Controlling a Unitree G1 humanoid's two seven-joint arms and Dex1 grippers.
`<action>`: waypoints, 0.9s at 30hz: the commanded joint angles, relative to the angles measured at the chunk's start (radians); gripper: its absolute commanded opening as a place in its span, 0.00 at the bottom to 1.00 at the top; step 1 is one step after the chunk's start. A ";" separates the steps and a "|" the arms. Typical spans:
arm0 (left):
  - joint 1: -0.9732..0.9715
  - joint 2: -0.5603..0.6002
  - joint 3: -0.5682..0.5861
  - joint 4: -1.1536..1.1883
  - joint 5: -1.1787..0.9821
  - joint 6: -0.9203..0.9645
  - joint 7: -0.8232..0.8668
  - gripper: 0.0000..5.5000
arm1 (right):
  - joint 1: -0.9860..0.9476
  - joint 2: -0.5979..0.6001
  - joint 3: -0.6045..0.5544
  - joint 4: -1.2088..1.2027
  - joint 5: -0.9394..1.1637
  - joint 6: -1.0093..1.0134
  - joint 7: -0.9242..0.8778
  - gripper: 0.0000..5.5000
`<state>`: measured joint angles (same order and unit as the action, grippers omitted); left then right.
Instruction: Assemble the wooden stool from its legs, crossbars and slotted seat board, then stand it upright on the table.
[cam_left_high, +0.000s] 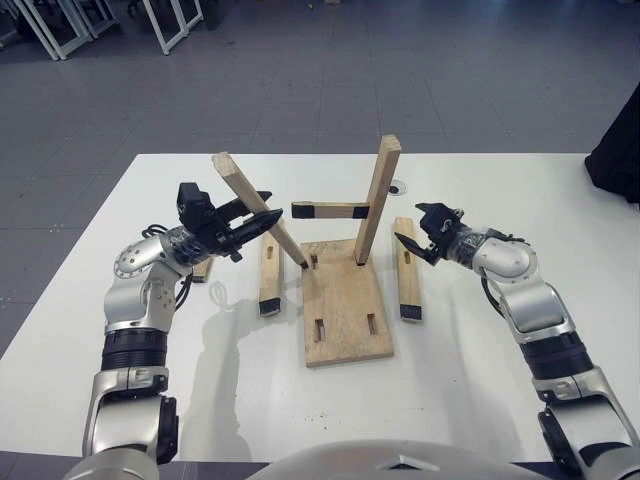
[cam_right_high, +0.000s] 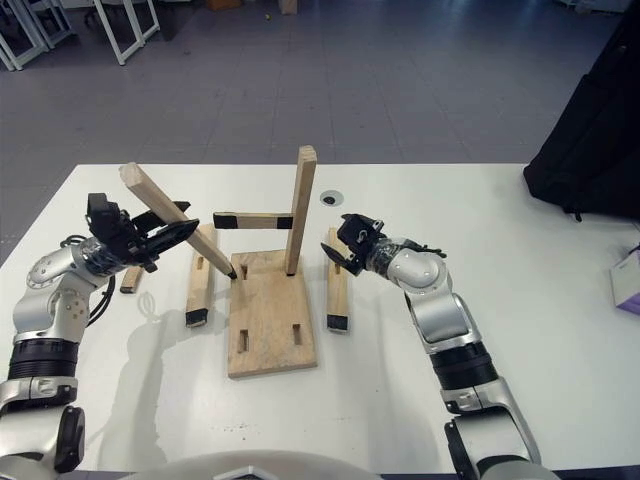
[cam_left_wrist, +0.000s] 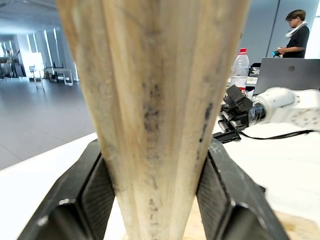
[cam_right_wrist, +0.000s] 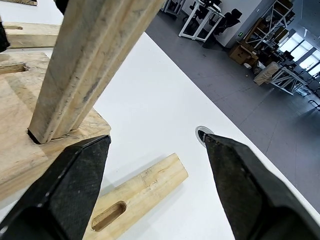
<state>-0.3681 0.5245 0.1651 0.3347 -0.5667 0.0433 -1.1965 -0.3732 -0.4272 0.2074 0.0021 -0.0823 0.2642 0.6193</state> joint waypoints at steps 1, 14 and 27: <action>-0.045 -0.019 -0.016 0.039 0.028 -0.068 -0.052 0.37 | 0.008 -0.011 -0.017 -0.024 0.013 0.028 0.003 0.62; 0.014 0.016 -0.118 0.064 0.073 -0.039 -0.173 0.37 | 0.006 0.007 -0.052 -0.069 0.078 0.095 0.006 0.62; 0.024 0.044 -0.093 0.039 0.051 0.049 -0.161 0.37 | 0.103 -0.125 0.013 -0.253 0.243 0.208 0.272 0.62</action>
<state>-0.3677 0.5507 0.0861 0.3752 -0.5430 0.0544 -1.3546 -0.2745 -0.5345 0.2099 -0.2425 0.1604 0.4615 0.8831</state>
